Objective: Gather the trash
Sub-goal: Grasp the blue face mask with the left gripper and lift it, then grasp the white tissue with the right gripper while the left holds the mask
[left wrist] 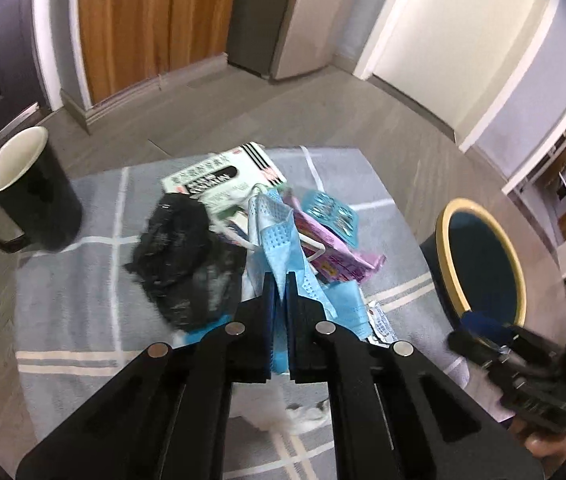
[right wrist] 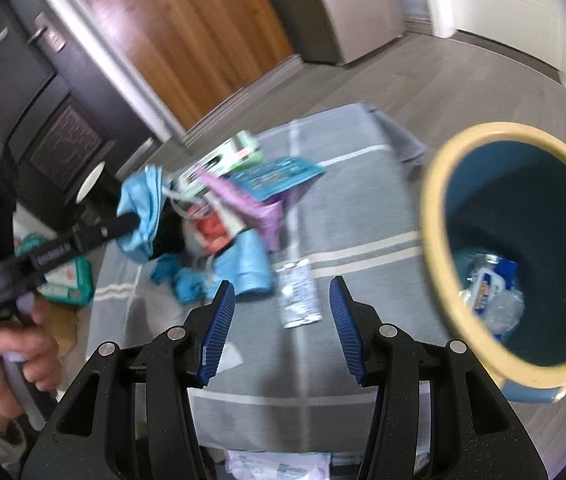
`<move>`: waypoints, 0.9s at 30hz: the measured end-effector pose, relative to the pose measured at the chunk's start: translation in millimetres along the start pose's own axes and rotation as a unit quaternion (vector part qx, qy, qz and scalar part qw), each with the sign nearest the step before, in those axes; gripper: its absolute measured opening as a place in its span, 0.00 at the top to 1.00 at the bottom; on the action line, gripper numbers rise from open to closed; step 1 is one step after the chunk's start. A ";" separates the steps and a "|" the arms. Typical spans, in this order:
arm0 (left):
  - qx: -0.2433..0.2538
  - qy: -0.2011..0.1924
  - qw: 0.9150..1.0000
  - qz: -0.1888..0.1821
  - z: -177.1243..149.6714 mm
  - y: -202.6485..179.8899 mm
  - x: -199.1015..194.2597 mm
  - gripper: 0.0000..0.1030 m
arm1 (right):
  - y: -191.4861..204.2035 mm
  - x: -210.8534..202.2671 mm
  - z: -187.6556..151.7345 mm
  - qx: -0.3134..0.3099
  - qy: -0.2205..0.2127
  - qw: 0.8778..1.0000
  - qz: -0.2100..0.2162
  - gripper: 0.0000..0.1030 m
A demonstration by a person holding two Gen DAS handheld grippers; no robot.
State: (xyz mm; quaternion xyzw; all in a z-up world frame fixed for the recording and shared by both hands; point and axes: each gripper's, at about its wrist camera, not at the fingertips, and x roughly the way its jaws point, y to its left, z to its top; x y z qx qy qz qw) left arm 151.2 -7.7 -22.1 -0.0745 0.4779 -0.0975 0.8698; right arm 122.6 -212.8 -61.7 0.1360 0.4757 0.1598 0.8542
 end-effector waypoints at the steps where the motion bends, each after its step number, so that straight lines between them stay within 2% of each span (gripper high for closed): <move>1: -0.006 -0.004 1.000 0.000 -0.2 5.9 -4.8 0.96 | 6.5 3.8 -0.6 -0.006 0.004 1.000 0.002 0.50; 10: -0.043 -0.025 0.999 0.006 -4.7 44.5 -31.8 0.96 | 80.4 47.7 -17.1 -0.073 0.050 0.996 0.029 0.50; 20: -0.061 -0.038 0.997 -0.003 -11.7 66.6 -50.4 0.96 | 124.4 90.8 -34.9 -0.119 0.096 0.988 0.026 0.51; 24: -0.068 -0.046 0.997 -0.007 -10.5 72.1 -56.3 0.96 | 127.3 98.4 -37.8 -0.133 0.105 0.985 0.020 0.73; 27: -0.073 -0.053 0.996 -0.009 -7.9 74.4 -60.2 0.96 | 125.8 92.4 -32.6 -0.127 0.093 0.987 0.028 0.75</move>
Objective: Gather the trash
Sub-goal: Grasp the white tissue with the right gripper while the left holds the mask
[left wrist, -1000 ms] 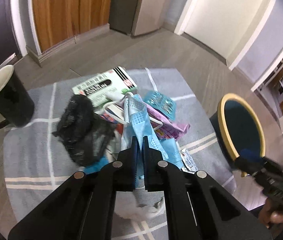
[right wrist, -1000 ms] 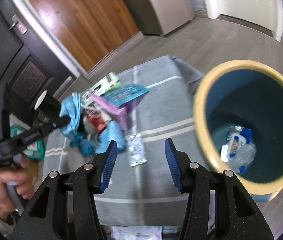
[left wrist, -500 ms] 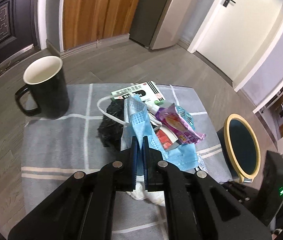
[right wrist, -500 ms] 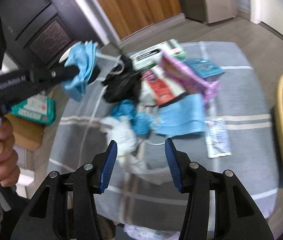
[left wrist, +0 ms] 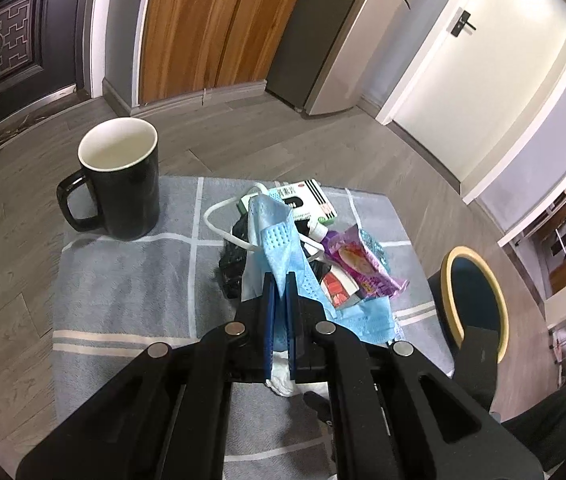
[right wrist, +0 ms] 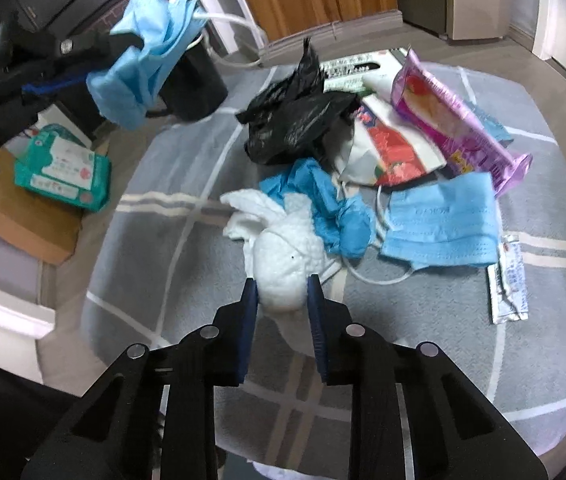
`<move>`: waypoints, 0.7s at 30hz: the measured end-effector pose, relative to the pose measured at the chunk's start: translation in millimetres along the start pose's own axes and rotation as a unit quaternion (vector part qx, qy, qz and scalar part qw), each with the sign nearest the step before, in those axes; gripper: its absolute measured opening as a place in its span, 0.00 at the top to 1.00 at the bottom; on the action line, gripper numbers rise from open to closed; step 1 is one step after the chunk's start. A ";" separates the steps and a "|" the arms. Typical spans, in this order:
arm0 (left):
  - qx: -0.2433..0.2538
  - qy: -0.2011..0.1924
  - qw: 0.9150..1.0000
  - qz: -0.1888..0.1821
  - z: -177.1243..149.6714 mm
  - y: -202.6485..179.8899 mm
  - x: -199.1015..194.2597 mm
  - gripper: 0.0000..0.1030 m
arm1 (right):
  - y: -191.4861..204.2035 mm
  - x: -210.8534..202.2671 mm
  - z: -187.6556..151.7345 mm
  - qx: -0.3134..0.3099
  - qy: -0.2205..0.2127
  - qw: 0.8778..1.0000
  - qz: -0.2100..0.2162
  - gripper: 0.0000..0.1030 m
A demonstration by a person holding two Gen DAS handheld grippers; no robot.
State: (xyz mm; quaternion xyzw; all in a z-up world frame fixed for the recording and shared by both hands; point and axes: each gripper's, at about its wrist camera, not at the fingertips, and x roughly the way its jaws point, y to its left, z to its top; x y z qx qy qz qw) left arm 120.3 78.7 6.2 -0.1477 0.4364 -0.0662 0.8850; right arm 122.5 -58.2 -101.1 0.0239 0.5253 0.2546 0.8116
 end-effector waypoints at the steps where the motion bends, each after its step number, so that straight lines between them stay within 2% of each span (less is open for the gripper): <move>1: -0.002 -0.003 1.000 -0.001 1.6 -0.1 -1.2 0.96 | -0.9 -5.6 2.3 0.001 -0.008 1.000 0.004 0.75; 10: 0.006 -0.014 1.000 -0.007 9.0 -12.5 -5.3 0.96 | -18.0 -55.3 17.8 0.011 -0.070 0.997 0.022 0.75; 16: 0.014 -0.012 1.000 -0.010 8.6 -23.2 -3.5 0.96 | -59.3 -87.5 17.5 0.041 -0.106 0.994 0.001 0.75; 21: 0.029 -0.009 0.999 -0.018 8.5 -40.0 3.0 0.96 | -108.6 -118.2 7.8 0.087 -0.135 0.987 -0.024 0.75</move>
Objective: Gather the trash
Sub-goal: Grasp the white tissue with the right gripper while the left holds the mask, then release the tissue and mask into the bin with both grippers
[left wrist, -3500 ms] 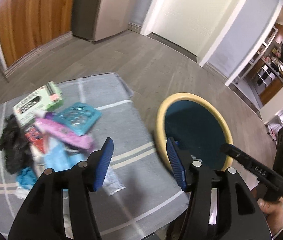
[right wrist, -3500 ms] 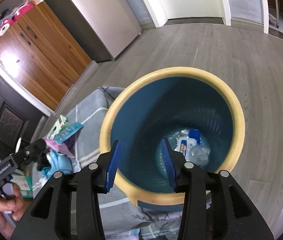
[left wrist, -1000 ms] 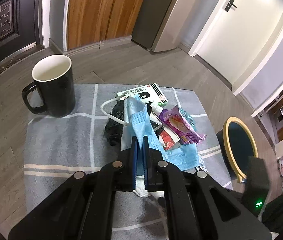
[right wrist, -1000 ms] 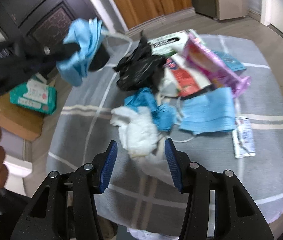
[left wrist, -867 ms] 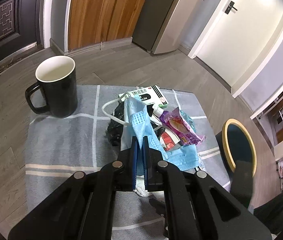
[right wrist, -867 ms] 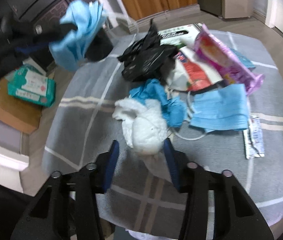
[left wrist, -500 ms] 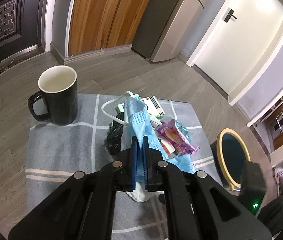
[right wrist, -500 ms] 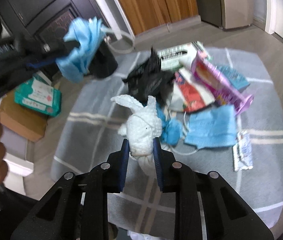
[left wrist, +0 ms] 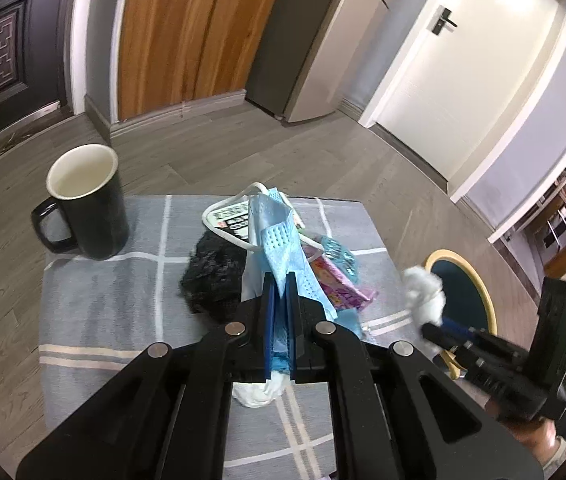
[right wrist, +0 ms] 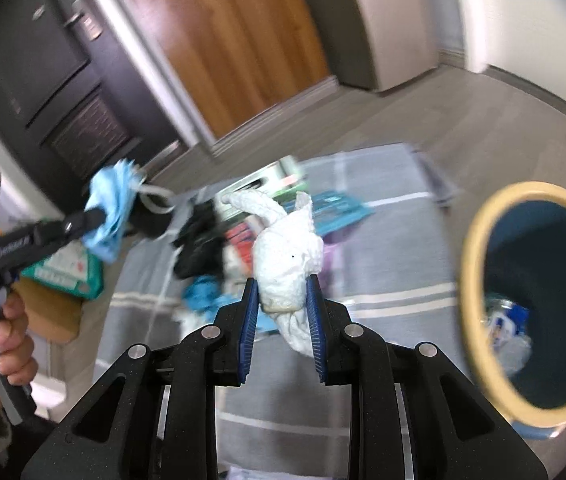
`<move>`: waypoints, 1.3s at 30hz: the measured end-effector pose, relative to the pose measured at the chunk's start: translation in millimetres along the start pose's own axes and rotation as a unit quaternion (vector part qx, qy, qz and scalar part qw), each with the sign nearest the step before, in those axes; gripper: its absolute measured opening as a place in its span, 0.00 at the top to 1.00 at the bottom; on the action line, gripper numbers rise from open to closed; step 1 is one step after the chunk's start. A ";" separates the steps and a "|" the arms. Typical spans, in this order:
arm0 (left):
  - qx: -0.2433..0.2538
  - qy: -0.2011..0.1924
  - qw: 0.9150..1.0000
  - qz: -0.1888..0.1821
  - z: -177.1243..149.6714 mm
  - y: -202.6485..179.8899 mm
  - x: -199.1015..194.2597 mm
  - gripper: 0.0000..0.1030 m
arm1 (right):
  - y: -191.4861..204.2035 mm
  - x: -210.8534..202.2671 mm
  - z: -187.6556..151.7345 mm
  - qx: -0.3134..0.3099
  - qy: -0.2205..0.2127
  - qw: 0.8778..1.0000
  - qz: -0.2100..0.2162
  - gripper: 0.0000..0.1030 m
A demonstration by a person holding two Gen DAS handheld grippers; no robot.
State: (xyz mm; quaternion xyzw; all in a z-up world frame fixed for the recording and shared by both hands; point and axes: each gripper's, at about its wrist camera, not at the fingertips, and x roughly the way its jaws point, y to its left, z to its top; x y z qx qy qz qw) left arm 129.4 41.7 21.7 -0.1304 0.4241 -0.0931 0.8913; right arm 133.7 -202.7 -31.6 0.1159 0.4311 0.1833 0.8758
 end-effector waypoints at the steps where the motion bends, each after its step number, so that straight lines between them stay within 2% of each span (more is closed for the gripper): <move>1: 0.005 0.002 1.000 -0.003 0.0 -6.3 3.0 0.96 | -11.4 -6.6 0.9 0.010 -0.007 1.000 -0.006 0.75; 8: 0.036 0.017 0.999 -0.021 -2.7 -47.9 23.1 0.96 | -67.2 -38.6 -1.5 0.061 -0.037 0.997 -0.035 0.75; 19: 0.083 0.044 0.994 -0.060 -11.2 -118.1 56.4 0.96 | -110.6 -68.4 -9.1 0.101 -0.062 0.992 -0.053 0.75; 31: 0.124 0.090 0.980 -0.124 -31.5 -207.6 105.4 0.96 | -155.5 -87.6 -19.9 0.146 -0.075 0.983 -0.080 0.75; 39: 0.134 0.129 0.971 -0.149 -51.3 -245.6 141.7 0.96 | -188.7 -99.5 -33.4 0.204 -0.084 0.972 -0.078 0.75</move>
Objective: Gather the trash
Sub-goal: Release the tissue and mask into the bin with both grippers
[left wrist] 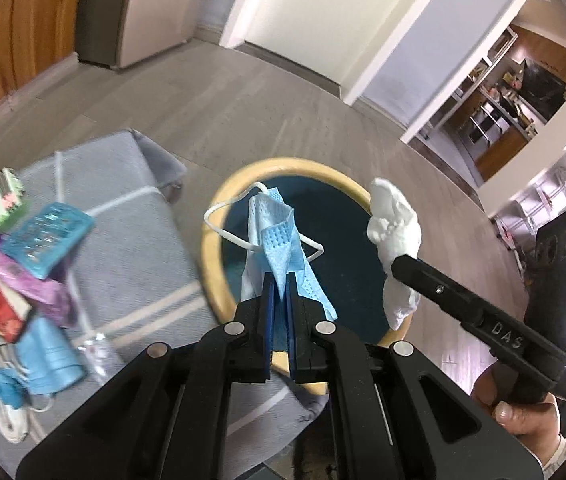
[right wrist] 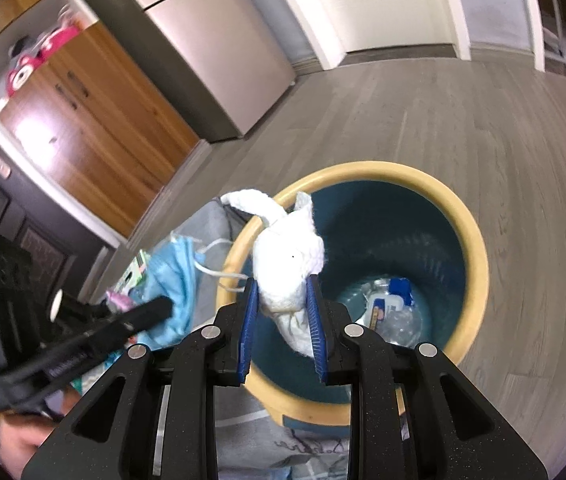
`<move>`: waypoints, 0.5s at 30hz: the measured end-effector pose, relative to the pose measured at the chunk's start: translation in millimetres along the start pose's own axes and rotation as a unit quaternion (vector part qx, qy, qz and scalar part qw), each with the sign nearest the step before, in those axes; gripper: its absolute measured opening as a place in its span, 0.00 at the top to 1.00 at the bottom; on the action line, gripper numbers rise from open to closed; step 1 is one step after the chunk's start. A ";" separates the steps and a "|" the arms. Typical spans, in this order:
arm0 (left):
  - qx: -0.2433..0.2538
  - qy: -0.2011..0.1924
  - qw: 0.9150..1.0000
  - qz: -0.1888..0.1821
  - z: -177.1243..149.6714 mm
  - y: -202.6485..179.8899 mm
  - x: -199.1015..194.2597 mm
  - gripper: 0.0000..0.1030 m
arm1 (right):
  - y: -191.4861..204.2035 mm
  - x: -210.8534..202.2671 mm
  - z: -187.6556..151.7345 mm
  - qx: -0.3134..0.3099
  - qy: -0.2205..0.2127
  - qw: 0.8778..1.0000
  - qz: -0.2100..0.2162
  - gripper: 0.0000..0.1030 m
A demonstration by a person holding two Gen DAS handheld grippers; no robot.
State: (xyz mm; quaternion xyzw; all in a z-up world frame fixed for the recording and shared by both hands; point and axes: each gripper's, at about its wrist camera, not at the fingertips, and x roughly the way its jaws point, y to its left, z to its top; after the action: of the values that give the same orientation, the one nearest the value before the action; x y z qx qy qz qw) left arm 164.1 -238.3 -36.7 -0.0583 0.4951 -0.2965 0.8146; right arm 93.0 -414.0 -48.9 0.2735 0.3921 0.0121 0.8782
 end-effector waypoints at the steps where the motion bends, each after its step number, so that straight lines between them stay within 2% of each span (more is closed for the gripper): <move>1: 0.001 0.005 1.000 -0.003 -0.5 -1.6 4.8 0.96 | -2.5 -0.3 0.4 0.004 0.000 1.000 0.000 0.75; 6: -0.001 0.027 1.000 -0.012 -3.1 -1.4 21.8 0.95 | -7.3 2.4 -1.4 0.012 0.006 1.000 -0.003 0.75; 12: -0.015 0.025 1.000 -0.009 -2.1 7.4 18.9 0.81 | -5.0 6.8 0.7 0.012 0.012 1.000 -0.006 0.75; 15: -0.025 0.016 1.000 -0.005 -1.0 11.6 10.4 0.67 | -4.9 8.5 0.8 0.010 0.014 1.000 -0.008 0.73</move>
State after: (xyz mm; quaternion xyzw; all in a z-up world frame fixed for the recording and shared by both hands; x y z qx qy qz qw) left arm 171.7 -234.2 -49.7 -0.0767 0.5146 -0.2893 0.8035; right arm 98.5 -416.6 -56.6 0.2785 0.4070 0.0047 0.8699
